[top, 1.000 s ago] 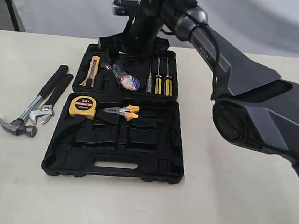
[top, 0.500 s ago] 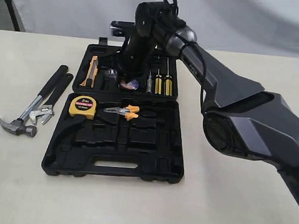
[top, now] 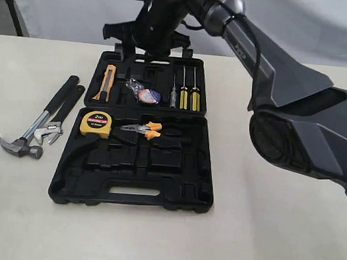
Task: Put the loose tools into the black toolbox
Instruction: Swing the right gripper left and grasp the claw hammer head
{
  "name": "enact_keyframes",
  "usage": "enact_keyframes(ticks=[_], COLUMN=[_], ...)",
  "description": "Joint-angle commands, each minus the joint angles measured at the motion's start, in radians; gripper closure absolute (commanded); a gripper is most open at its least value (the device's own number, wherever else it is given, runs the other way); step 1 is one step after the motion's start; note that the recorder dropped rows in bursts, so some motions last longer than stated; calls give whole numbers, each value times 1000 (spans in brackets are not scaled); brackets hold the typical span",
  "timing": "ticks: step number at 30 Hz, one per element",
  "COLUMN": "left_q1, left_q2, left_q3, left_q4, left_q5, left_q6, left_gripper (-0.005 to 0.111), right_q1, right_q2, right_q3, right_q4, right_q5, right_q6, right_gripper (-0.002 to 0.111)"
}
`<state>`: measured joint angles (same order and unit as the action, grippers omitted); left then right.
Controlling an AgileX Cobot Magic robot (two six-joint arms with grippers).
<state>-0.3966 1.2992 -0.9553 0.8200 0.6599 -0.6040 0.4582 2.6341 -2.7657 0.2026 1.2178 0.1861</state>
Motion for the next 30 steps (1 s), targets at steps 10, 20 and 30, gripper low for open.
enact_keyframes(ticks=[10,20,30], left_q1=[3,3,3], left_q2=[-8,-8,-8], left_q3=[9,9,9], left_q4=[-14,-14,-14], left_q5=[-17,-17,-17], left_q6=[-10,-10,-10], left_gripper=[105,105,105], right_q1=[248,338,361], right_q2=[28,103,197], right_q3=[-1,-1,-1], right_q4=[73,83,121], right_q5=[3,3,-65], right_q6=[-165,-459,-550], right_gripper=[64,54,57])
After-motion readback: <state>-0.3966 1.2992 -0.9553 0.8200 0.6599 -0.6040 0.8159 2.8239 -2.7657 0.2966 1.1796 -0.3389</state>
